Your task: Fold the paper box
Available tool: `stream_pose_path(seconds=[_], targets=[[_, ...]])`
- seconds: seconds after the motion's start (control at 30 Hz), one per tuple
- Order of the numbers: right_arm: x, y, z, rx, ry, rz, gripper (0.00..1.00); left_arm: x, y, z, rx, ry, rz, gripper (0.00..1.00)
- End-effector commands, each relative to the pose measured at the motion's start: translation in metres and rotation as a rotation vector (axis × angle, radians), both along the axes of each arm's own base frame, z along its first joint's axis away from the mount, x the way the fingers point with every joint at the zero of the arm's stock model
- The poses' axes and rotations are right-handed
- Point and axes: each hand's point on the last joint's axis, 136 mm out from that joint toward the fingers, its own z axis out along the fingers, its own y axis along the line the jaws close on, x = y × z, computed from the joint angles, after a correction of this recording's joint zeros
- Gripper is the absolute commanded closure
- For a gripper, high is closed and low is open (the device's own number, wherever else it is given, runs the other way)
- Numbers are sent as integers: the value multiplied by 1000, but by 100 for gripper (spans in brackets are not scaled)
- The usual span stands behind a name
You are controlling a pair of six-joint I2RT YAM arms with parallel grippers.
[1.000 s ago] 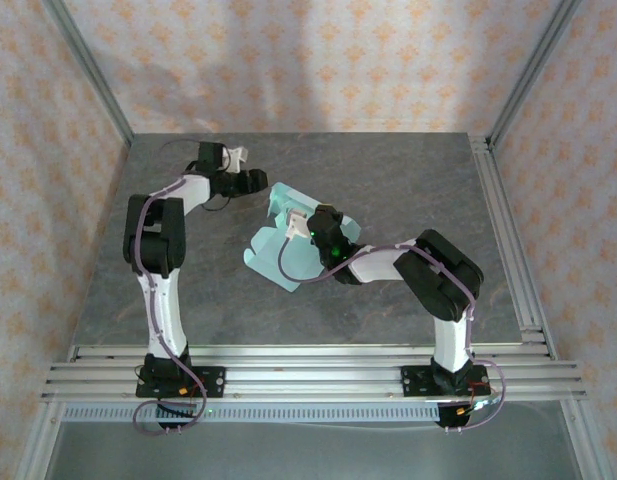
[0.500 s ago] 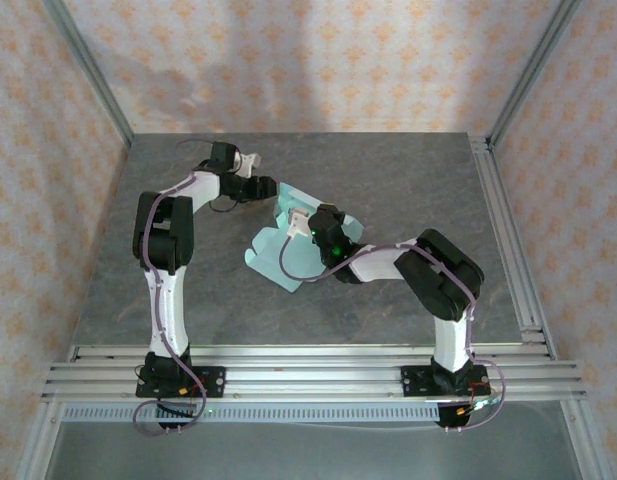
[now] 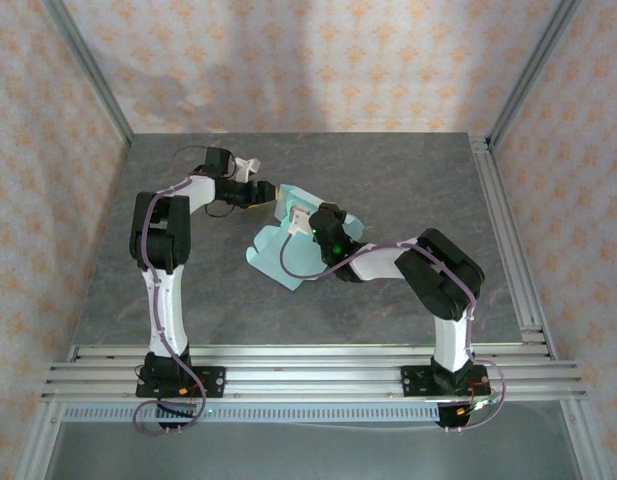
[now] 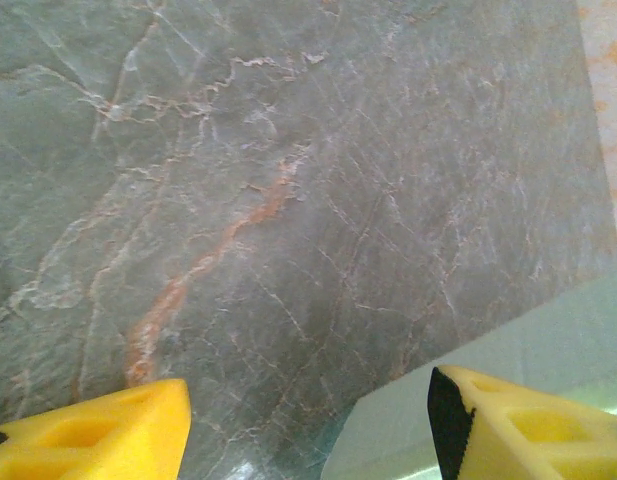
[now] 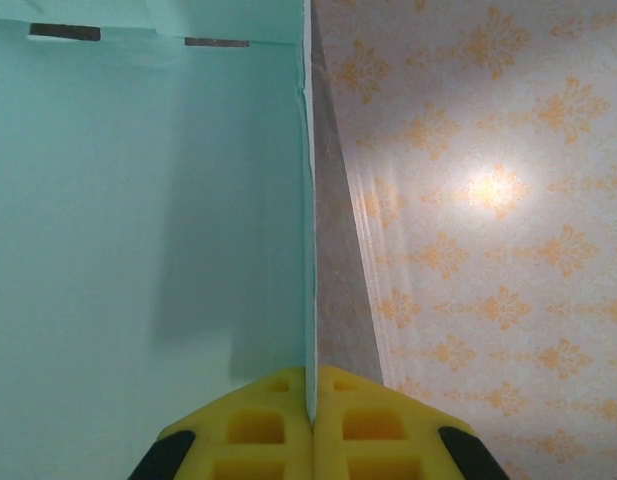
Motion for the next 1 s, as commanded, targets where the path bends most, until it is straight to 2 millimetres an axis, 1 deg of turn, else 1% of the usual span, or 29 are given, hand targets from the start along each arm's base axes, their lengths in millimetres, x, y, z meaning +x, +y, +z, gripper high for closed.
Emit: stream_pose_path(seconds=[0.0,0.17,0.3,0.4,0.5,0.73,0.87,0.97], targets=[[4,10,8,43,-7,13,100,-12,-15,20,-44,-31,-73,34],[5,9,7,38,-5,14,100,-12,-14,22,-40,-45,-73,33],[4,6,4,49,38,6,100,-2,-2,24,-21,-76,2,28],[1,3,-1,47,87,3,100,3,6,33,-49,-123,45,28],[-1,2,-5,42,120,1,100,3,10,36,-44,-136,53,28],[-7,-3,-5,136,248,-16,100,-3,2,59,-114,-285,10,28],[-8,-5,-8,126,268,-14,100,-7,-8,63,-167,-321,-61,28],[-9,-5,-10,130,283,-12,100,-9,-16,60,-175,-311,-106,27]])
